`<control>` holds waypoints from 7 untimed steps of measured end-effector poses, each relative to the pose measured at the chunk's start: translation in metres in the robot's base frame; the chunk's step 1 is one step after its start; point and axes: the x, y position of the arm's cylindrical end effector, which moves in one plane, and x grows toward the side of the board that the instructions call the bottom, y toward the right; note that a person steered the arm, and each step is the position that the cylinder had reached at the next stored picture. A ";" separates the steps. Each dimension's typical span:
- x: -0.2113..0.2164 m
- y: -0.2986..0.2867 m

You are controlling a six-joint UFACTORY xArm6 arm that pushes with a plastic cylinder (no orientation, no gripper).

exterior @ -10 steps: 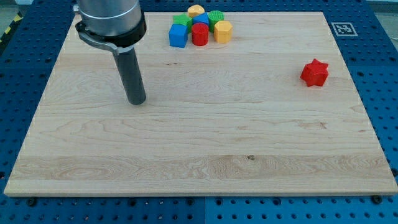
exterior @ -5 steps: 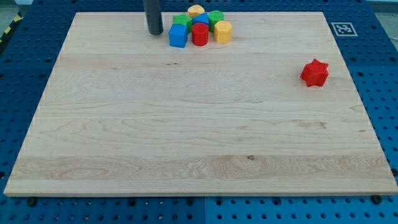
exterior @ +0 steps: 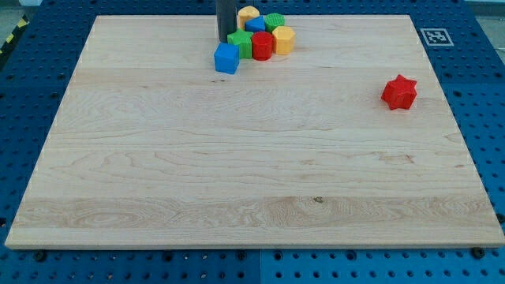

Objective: Push the blue cube below the green star

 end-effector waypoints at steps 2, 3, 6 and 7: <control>0.044 -0.029; 0.062 -0.027; 0.049 -0.022; 0.091 -0.006</control>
